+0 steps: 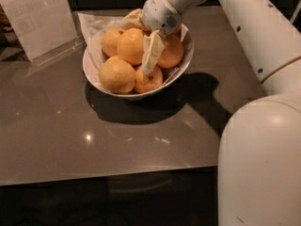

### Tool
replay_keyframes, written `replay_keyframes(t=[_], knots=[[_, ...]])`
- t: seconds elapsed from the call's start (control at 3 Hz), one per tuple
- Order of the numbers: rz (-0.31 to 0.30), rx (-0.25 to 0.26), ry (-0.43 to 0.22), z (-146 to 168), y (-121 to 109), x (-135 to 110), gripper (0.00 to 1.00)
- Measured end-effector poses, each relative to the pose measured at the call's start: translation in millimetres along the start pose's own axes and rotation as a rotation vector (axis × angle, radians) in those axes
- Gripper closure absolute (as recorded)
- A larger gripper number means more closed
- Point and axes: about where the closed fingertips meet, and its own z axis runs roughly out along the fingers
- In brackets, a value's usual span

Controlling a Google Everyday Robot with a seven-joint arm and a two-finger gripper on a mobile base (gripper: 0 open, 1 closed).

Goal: Pick orange from white bowl

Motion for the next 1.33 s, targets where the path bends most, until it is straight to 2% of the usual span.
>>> replay_keyframes(t=[0.33, 1.33], knots=[[-0.002, -0.004, 0.020, 4.9, 4.6, 8.9, 0.19], [-0.003, 0.008, 0.014, 7.7, -0.3, 7.4, 0.89]])
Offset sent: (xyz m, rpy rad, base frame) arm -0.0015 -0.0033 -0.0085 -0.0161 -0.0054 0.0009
